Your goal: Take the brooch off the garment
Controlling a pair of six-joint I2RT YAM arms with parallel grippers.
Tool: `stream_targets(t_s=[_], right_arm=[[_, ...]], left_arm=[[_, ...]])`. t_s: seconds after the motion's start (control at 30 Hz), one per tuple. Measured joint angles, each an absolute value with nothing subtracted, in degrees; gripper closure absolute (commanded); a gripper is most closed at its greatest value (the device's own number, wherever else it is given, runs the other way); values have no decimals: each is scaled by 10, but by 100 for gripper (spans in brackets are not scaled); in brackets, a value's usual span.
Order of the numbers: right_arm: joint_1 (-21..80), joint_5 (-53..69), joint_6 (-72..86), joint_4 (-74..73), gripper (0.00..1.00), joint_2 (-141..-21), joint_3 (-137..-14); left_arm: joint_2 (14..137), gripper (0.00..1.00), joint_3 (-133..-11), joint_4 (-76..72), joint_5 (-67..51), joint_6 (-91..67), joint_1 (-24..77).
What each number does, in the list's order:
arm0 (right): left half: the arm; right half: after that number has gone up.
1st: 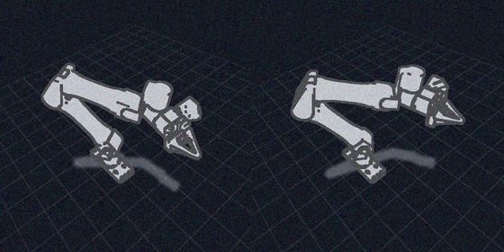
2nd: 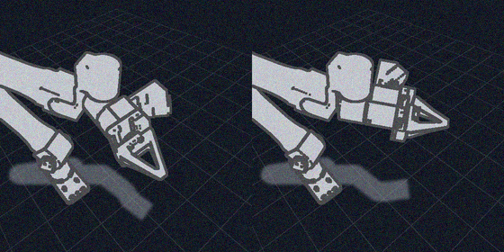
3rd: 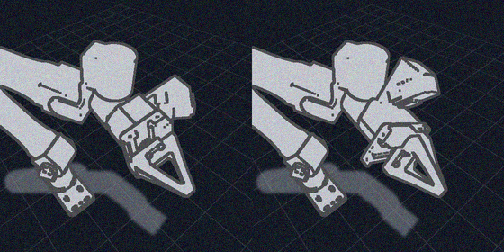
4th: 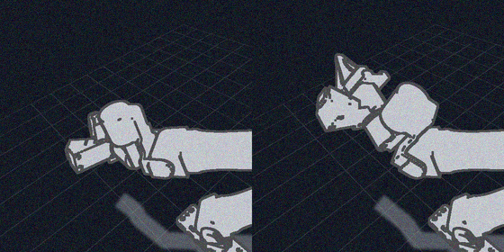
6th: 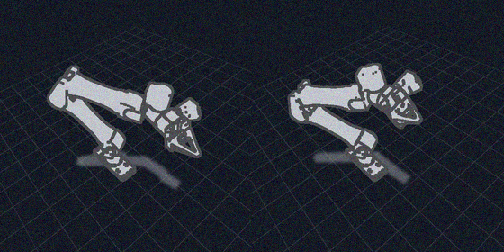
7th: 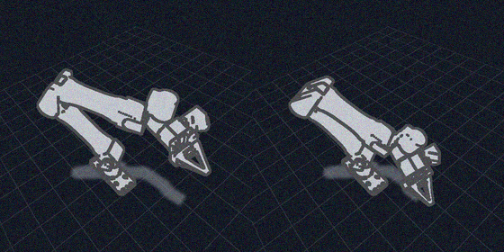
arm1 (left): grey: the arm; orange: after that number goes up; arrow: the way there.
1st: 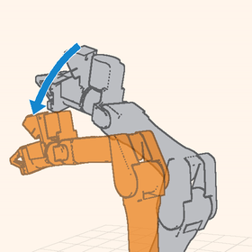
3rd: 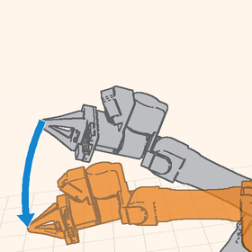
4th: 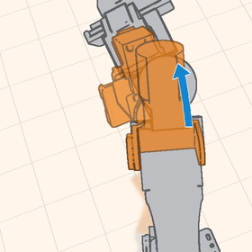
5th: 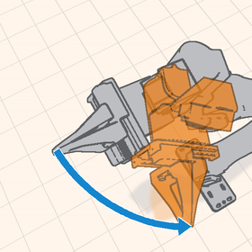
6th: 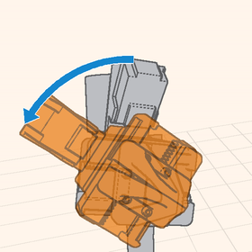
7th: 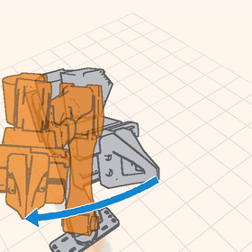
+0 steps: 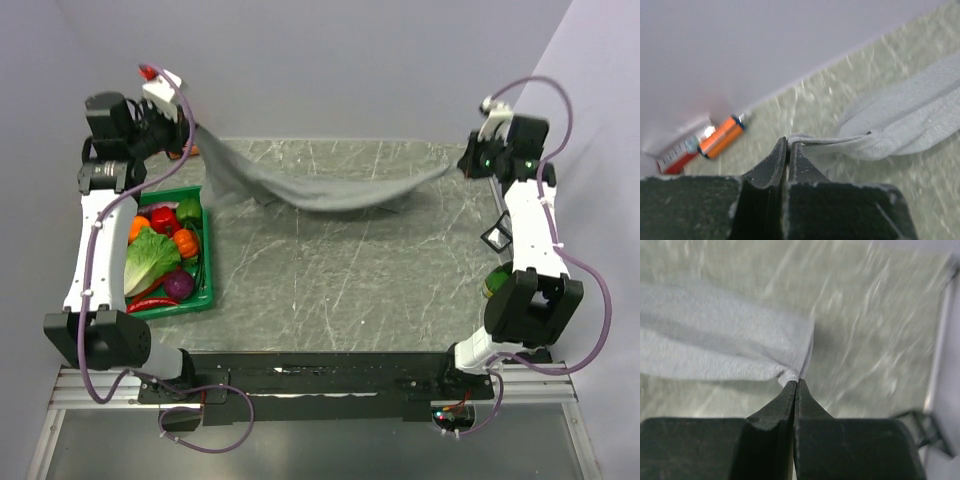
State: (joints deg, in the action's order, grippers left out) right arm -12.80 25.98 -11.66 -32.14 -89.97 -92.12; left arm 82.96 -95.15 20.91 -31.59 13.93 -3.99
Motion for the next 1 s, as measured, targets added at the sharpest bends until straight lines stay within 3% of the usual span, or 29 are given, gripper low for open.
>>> stream_targets(t_s=[0.13,0.3,0.47,0.77,1.0], right_arm=[[-128,259,-133,-347,100,-867,-849],[-128,260,-126,-325,100,-843,-876],[-128,258,-102,-280,100,-878,-974],[-127,184,-80,-200,100,-1035,-1130],[-129,159,-96,-175,100,-1044,-1144]], left_arm=[[801,99,-895,234,-306,159,-40],[795,99,-898,213,-288,158,-40],[865,99,-974,165,-281,153,-40],[1106,99,-1195,110,-246,153,-20],[1103,99,-1204,74,-237,172,-3]])
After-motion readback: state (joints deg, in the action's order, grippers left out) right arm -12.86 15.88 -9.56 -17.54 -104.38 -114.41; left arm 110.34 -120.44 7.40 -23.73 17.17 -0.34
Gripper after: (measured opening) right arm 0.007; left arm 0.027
